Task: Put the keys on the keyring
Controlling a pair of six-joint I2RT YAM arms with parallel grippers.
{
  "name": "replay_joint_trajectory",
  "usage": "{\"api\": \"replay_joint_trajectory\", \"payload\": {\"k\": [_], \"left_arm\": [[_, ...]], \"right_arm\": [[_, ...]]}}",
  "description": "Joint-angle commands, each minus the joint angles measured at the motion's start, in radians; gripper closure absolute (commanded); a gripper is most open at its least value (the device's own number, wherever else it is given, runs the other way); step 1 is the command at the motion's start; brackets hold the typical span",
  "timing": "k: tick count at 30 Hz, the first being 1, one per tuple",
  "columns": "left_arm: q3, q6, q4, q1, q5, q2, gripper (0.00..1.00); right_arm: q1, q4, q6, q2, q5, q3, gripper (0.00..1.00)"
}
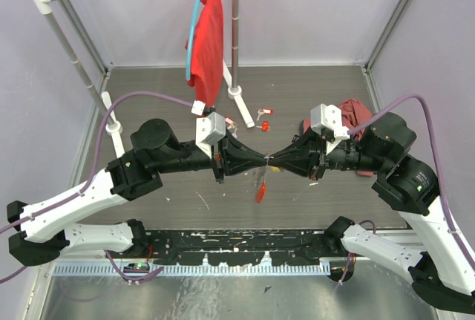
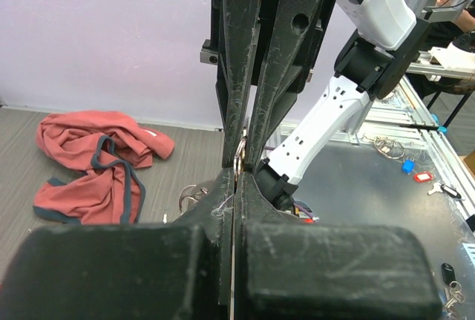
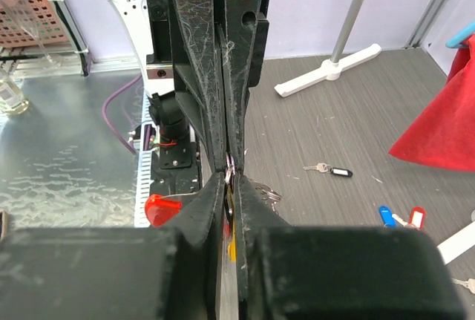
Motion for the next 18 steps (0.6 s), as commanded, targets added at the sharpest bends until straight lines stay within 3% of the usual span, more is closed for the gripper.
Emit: {"api": "replay_joint_trajectory", "payload": {"k": [1, 6, 10, 18], "left_arm": [[0.012, 0.001, 0.049, -0.004, 0.016, -0.016, 1.0], [0.018, 0.011, 0.036, -0.004, 0.013, -0.014, 1.0], [0.043, 0.051, -0.025, -0.004, -0.002, -0.009, 0.8], [0.107, 0.161, -0.178, -0.004, -0.046, 0.009, 0.73]], "right_arm": [[0.004, 0.035, -0.001, 0.01, 0.005, 0.016, 0.96], [0.004, 0.028, -0.007, 0.013, 0.006, 0.03, 0.99], [0.004, -0.02, -0.035, 0.032, 0.006, 0.066, 0.99], [0.005, -0.14, -0.093, 0.066, 0.034, 0.135, 0.99]]}}
